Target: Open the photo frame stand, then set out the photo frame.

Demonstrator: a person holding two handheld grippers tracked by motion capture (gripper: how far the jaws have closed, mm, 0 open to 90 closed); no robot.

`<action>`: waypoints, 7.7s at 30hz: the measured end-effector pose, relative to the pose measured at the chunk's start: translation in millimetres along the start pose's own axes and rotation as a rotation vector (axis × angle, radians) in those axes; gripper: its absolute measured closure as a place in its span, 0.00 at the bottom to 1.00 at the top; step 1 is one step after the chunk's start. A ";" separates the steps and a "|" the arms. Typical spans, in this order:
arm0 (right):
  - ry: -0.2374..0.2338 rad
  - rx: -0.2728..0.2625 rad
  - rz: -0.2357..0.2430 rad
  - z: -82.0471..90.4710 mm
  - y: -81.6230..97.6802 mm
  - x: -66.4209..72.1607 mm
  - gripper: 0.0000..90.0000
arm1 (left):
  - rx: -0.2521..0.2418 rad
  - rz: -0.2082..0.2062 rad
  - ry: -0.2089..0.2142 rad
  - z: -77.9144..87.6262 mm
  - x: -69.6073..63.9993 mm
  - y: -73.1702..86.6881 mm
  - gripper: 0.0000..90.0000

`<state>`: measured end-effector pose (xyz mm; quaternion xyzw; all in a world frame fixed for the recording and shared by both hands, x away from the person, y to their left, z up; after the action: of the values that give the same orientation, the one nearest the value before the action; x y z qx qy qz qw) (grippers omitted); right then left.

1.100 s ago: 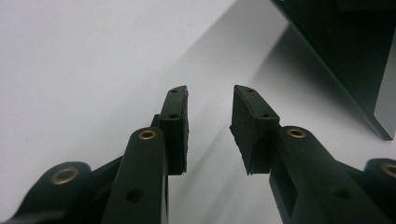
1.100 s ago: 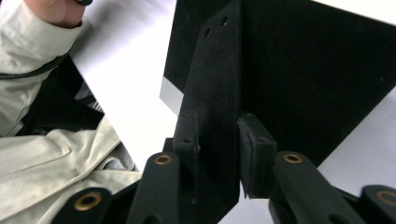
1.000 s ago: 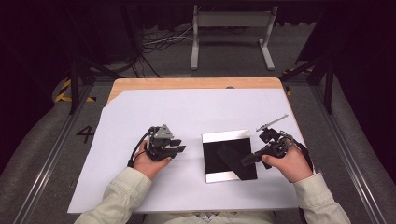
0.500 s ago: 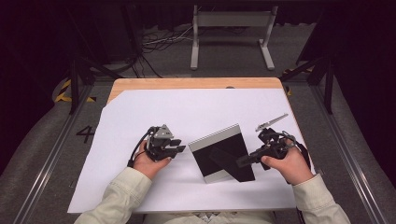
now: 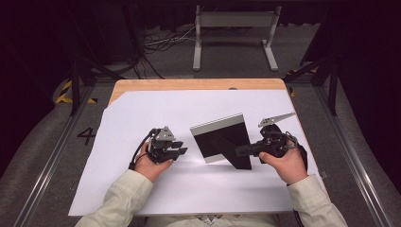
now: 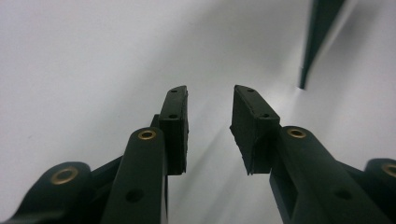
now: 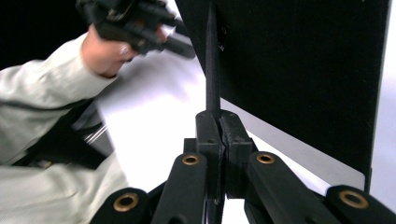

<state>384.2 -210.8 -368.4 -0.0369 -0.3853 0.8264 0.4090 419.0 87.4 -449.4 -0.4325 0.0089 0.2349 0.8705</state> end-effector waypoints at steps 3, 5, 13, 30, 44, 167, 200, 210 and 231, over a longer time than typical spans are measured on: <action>0.045 -0.035 0.015 -2.5 -4.1 -2.0 0.98 | 0.001 -0.001 -0.001 0.0 -0.1 0.3 0.75; 0.063 -0.057 0.026 -5.8 -6.2 -2.7 0.98 | 0.000 -0.003 -0.002 0.0 0.2 0.4 0.75; 0.122 -0.136 0.103 -19.3 -8.7 -3.4 0.98 | 0.002 -0.003 -0.004 1.4 0.7 0.9 0.75; 0.129 -0.114 0.237 -25.5 5.4 -15.4 0.97 | -0.003 0.004 -0.005 2.0 1.0 1.1 0.74; 0.159 -0.047 0.378 -27.6 21.7 -18.7 0.97 | -0.004 0.001 -0.003 2.5 1.6 0.3 0.74; 0.347 -0.092 0.300 6.9 60.4 -76.2 0.99 | -0.020 0.091 0.036 -52.5 18.7 -39.6 1.00; 0.387 -0.151 0.260 38.7 58.3 -86.2 0.96 | 0.106 -0.024 0.147 -82.8 12.7 -41.8 1.00; 0.396 -0.168 0.257 48.3 55.8 -85.6 0.95 | 0.155 -0.076 0.208 -82.0 -2.6 -38.4 1.00; 0.386 -0.190 0.214 63.6 54.6 -84.7 0.93 | 0.272 -0.272 0.322 -90.4 -46.3 -37.6 1.00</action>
<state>381.1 -329.1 -381.8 -0.2730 -0.3697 0.8027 0.3800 410.4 -19.0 -467.7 -0.3404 0.1207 0.0403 0.9316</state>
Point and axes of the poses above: each handheld gripper's, and its own axes: z roughly backward along the jaws, y roughly out of its underside, x roughly to its left, the point moved 4 cm from there along -z, roughly forward along the jaws, and after that the axes turned 13 degrees about y, right-handed, at the moved point
